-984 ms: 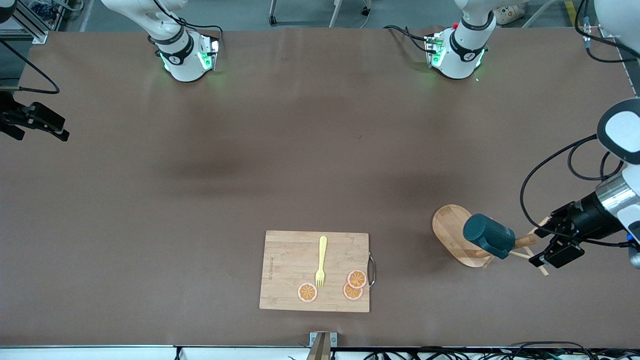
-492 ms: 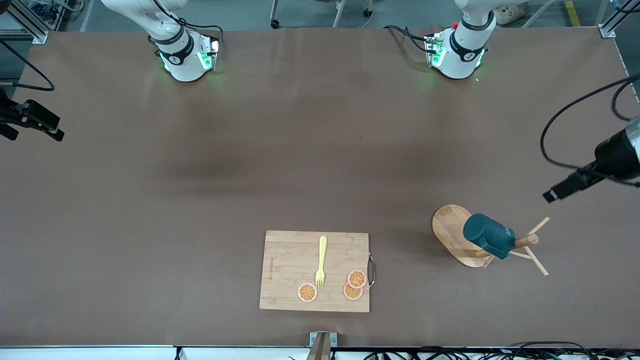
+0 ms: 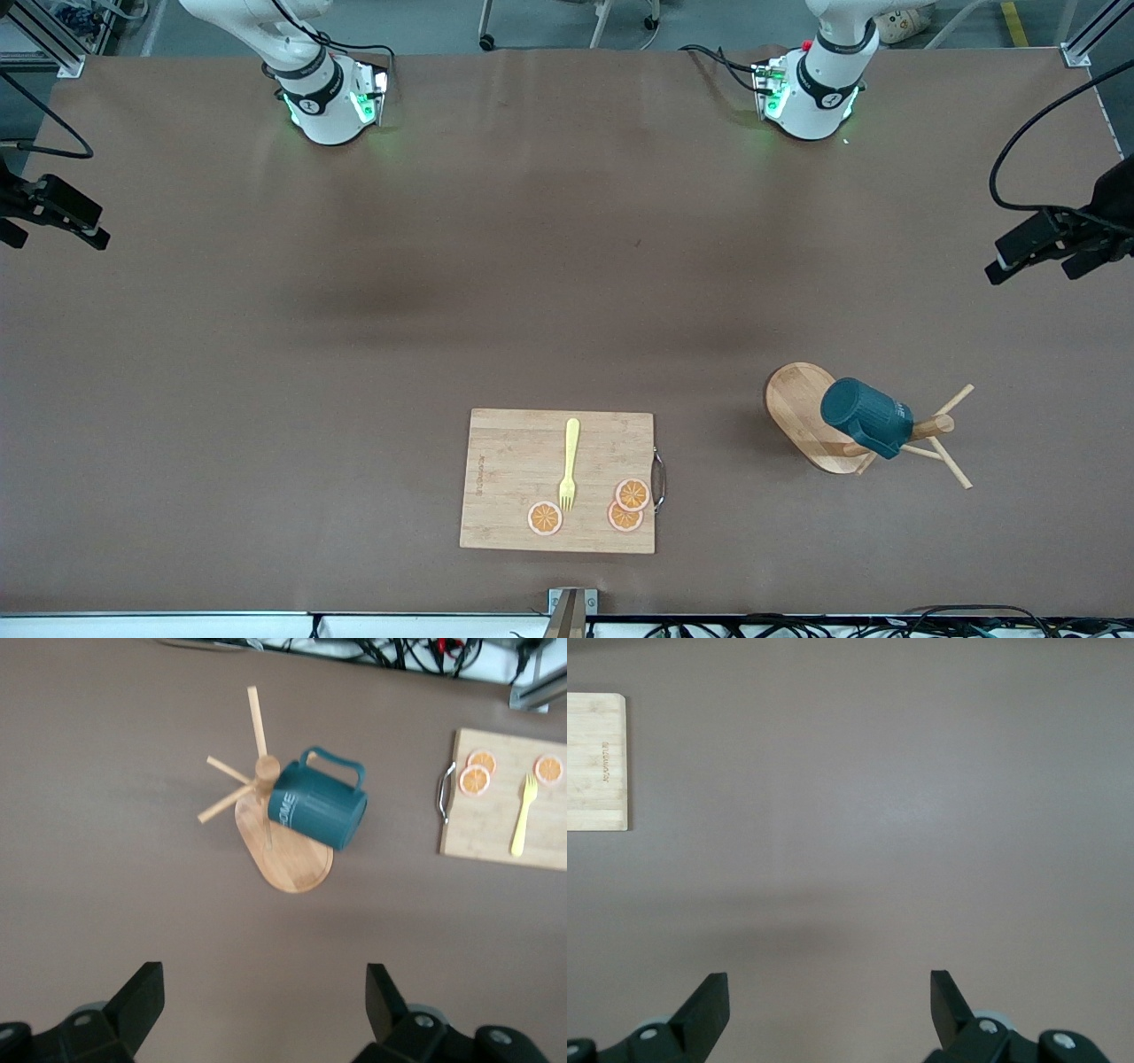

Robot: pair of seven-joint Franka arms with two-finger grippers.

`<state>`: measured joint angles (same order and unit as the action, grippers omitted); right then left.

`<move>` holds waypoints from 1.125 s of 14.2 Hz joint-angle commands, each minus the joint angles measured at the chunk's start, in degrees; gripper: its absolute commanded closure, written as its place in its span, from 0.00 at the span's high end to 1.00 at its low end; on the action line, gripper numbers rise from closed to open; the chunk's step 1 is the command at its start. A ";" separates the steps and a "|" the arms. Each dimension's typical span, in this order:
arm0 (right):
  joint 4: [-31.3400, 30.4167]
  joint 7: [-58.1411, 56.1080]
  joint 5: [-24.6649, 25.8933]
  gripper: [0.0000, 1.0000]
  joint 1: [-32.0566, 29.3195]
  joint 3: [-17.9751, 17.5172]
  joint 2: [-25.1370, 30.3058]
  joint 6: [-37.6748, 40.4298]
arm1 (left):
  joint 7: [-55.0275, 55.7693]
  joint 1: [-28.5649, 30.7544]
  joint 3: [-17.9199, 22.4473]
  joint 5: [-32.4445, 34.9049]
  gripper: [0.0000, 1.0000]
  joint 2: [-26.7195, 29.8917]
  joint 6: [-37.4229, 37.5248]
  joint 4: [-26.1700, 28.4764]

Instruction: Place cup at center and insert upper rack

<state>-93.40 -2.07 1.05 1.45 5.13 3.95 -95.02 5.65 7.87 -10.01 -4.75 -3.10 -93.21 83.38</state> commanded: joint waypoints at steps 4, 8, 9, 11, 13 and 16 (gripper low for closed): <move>0.15 0.14 0.62 1.00 0.13 -0.21 0.26 -0.07 | -7.58 0.39 -0.01 1.24 1.00 2.13 2.33 0.38; 0.15 0.14 0.62 1.00 -0.22 -0.30 0.26 0.01 | -7.50 0.21 0.25 1.41 1.00 2.13 2.51 0.38; 0.06 0.14 0.53 1.00 -0.48 -0.39 0.18 0.01 | -7.59 0.30 0.25 1.32 1.00 2.22 2.51 0.29; 0.06 0.14 0.45 1.00 -0.75 -0.47 0.18 0.01 | -7.67 0.56 0.51 1.32 1.00 2.13 2.07 0.38; 0.06 0.14 0.45 1.00 -0.75 -0.47 0.18 0.01 | -7.67 0.48 0.60 2.19 1.00 2.30 1.80 0.38; 0.06 0.14 0.45 1.00 -1.19 -0.48 0.18 0.10 | -7.67 0.39 0.08 4.58 1.00 2.39 1.45 0.38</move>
<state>-93.40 -2.07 1.05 1.11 5.12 3.95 -95.02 -1.07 7.98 -9.41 -1.67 -1.66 -91.26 83.40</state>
